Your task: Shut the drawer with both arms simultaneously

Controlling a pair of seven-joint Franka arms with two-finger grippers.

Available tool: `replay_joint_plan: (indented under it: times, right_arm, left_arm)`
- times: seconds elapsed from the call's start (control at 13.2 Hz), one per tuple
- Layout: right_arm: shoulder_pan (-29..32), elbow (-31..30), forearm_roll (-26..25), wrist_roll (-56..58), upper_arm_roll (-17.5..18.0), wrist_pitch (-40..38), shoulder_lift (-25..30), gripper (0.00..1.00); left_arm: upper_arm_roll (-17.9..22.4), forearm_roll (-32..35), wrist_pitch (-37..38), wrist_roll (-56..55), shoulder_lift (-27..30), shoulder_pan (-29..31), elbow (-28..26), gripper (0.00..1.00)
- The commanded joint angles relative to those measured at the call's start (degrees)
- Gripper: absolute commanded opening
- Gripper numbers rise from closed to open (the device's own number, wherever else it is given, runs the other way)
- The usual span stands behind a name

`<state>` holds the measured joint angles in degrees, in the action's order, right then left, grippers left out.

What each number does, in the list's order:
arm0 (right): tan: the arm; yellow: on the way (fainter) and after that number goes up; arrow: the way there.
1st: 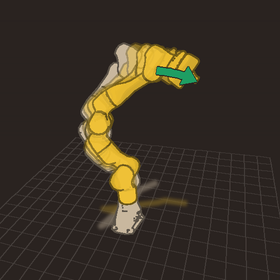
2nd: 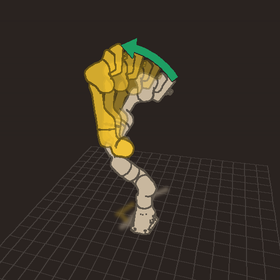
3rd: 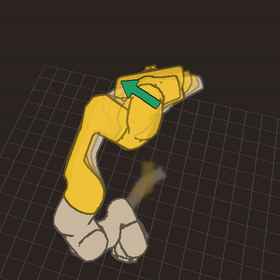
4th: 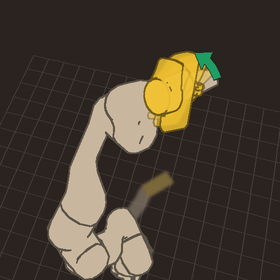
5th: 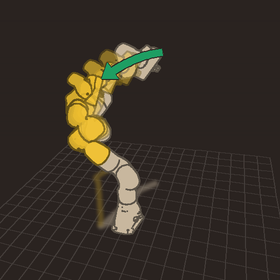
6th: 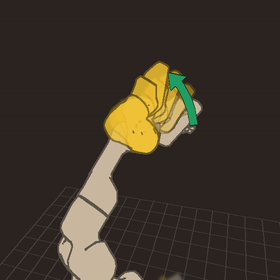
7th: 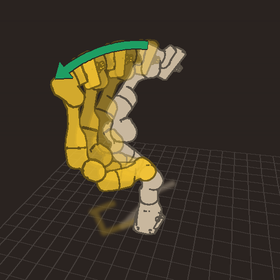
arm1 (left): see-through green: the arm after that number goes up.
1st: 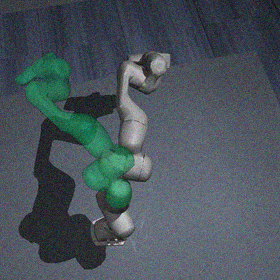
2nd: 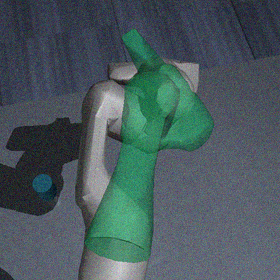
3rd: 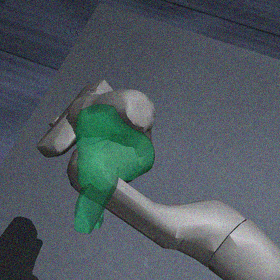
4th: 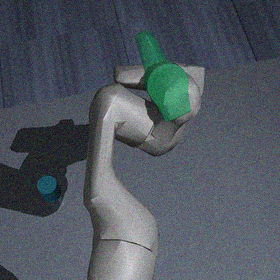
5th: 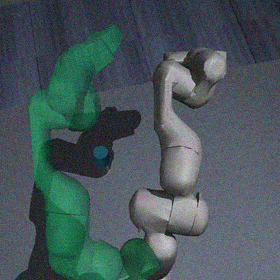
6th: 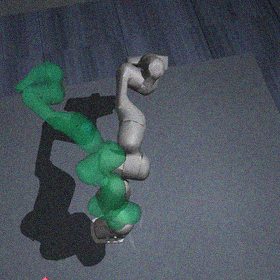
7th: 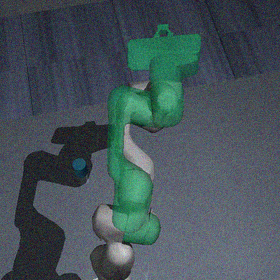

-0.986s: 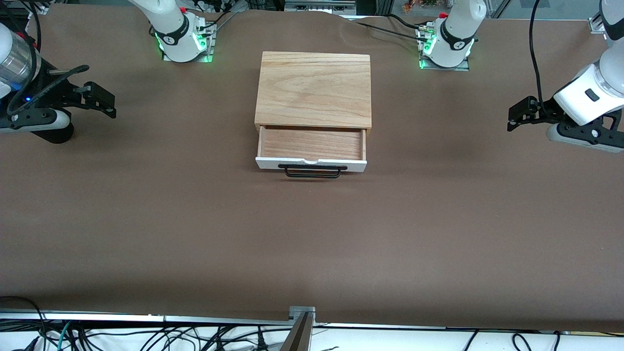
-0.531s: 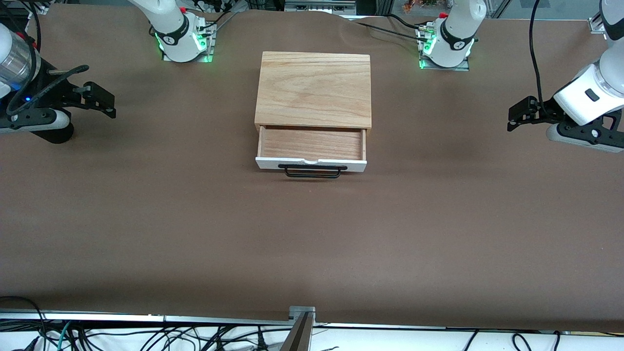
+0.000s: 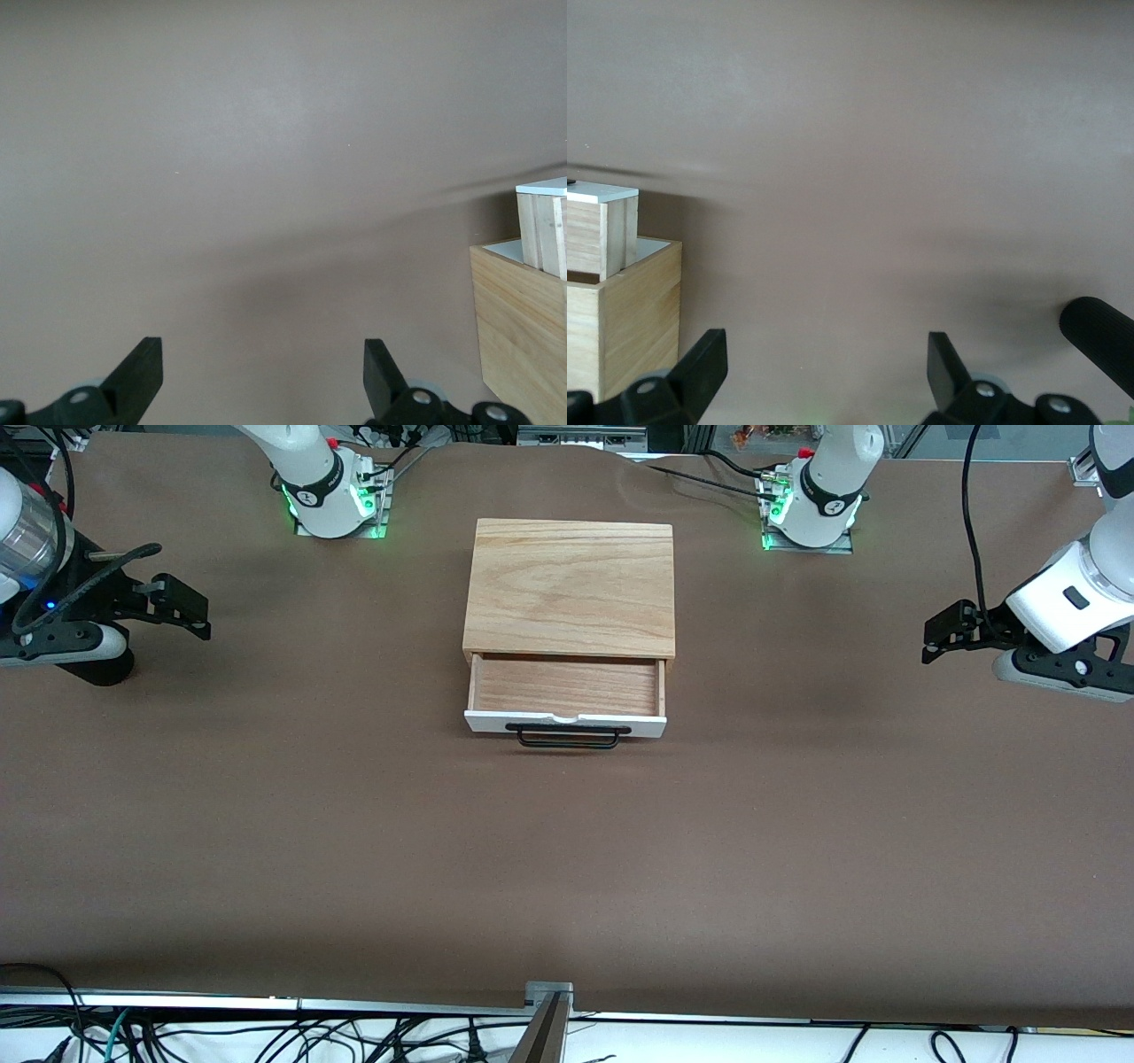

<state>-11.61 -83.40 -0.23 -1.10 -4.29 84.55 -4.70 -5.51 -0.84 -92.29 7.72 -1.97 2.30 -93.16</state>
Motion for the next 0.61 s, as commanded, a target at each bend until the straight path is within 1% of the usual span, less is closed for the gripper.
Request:
replay_joint_plan:
  times: [0.0,0.53]
  right_arm:
    - [0.27,0.17,0.67,0.05,0.16,-0.44,0.39,1.0]
    - [0.27,0.25,0.67,-0.21,0.16,-0.44,0.39,1.0]
  left_arm:
    - [-0.2,0.84,0.27,1.25,-0.23,0.25,0.7,1.0]
    - [-0.2,0.84,0.27,1.16,-0.23,0.25,0.7,1.0]
